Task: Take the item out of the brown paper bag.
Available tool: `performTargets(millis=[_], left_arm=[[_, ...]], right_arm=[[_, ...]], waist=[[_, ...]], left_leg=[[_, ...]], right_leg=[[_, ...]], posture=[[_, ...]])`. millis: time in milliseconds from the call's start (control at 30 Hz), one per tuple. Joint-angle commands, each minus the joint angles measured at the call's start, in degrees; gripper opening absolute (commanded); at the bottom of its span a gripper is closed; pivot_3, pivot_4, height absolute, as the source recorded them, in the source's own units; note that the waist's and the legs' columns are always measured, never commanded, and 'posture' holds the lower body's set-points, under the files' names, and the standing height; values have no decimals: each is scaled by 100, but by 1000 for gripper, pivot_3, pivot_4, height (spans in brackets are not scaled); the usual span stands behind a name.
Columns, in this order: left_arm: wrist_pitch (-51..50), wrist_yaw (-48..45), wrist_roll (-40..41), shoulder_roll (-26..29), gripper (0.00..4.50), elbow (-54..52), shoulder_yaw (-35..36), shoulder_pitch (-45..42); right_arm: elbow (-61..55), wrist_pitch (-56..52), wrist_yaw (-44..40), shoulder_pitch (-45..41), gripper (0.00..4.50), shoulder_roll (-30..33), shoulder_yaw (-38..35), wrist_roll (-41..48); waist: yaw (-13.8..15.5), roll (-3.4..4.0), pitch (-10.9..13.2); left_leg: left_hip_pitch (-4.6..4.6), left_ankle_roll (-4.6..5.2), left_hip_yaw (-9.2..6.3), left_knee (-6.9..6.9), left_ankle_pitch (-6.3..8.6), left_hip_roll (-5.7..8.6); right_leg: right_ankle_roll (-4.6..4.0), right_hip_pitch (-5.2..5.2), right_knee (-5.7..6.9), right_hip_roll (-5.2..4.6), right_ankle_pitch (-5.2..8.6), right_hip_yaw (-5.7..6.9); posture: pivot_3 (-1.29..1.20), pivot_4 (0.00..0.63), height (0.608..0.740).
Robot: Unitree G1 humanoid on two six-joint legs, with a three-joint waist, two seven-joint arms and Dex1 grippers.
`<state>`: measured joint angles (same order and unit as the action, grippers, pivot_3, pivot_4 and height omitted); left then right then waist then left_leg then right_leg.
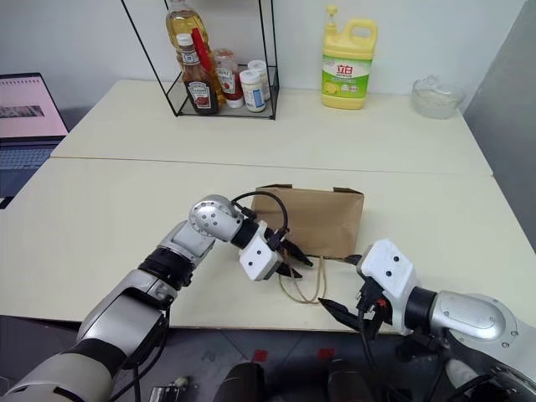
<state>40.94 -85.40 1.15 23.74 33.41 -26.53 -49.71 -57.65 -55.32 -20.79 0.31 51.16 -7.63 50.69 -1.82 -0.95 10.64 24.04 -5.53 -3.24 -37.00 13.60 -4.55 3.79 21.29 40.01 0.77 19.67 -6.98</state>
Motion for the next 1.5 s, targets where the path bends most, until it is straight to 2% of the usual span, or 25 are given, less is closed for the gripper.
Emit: performTargets(millis=[33,200,400,567,700,933,1167,1400,1500], left_arm=[[-862,-76,484,50,131,-517,223,86],[-2072,138,772,62,58,-998,490,147],[-2563,176,806,161,58,-1367,618,342],[-2835,336,847,90,58,-1494,702,373],[-2942,379,838,59,58,-1611,719,449],[-2940,401,839,76,58,-1650,740,553],[-2866,398,837,13,58,-1483,753,496],[-2745,374,818,6,58,-1296,803,433],[-2691,367,804,20,0,-1256,815,422]], right_arm=[[-229,405,-249,-8,4500,161,191,-441],[-217,1180,-900,321,4500,650,734,-1492],[286,2885,-1807,978,4500,1363,1305,-3286],[1232,4812,-2059,261,4500,1002,2386,-5081],[1753,5772,-2218,-5,4500,661,2763,-5747],[2044,6108,-2380,-213,4500,240,2768,-6148],[2675,6080,-2547,-956,4500,-521,3264,-6834],[3475,6190,-2523,-1245,4500,-1115,3627,-7344],[3783,6143,-2489,-1283,3894,-1308,3661,-7471]], waist=[[-2,0,0],[-1,0,0],[1,0,0],[-11,0,0],[-2,0,-1],[7,0,-1],[3,-1,-1],[3,-1,-1],[-3,0,-2]], left_leg=[[0,0,0,0,0,0],[0,0,-2,-1,0,0],[-6,0,-2,-1,0,1],[-15,1,-1,-4,0,1],[-19,1,-2,-2,0,0],[-19,0,0,-4,-1,2],[-25,0,-3,-4,-1,1],[-25,0,-2,-4,-1,2],[-28,0,-2,-4,-1,1]], right_leg=[[0,0,0,0,0,0],[0,0,-1,0,0,1],[1,-4,-3,-1,0,1],[1,-9,0,0,0,-1],[1,-11,-1,1,0,-1],[0,-14,2,-2,0,-1],[0,-17,2,0,0,0],[0,-17,3,-1,0,0],[-1,-17,6,0,-1,0]], posture=[[0,150,740],[0,150,740],[0,150,740],[0,150,740],[0,150,740],[0,150,740],[0,150,740],[0,150,740],[0,150,740]])
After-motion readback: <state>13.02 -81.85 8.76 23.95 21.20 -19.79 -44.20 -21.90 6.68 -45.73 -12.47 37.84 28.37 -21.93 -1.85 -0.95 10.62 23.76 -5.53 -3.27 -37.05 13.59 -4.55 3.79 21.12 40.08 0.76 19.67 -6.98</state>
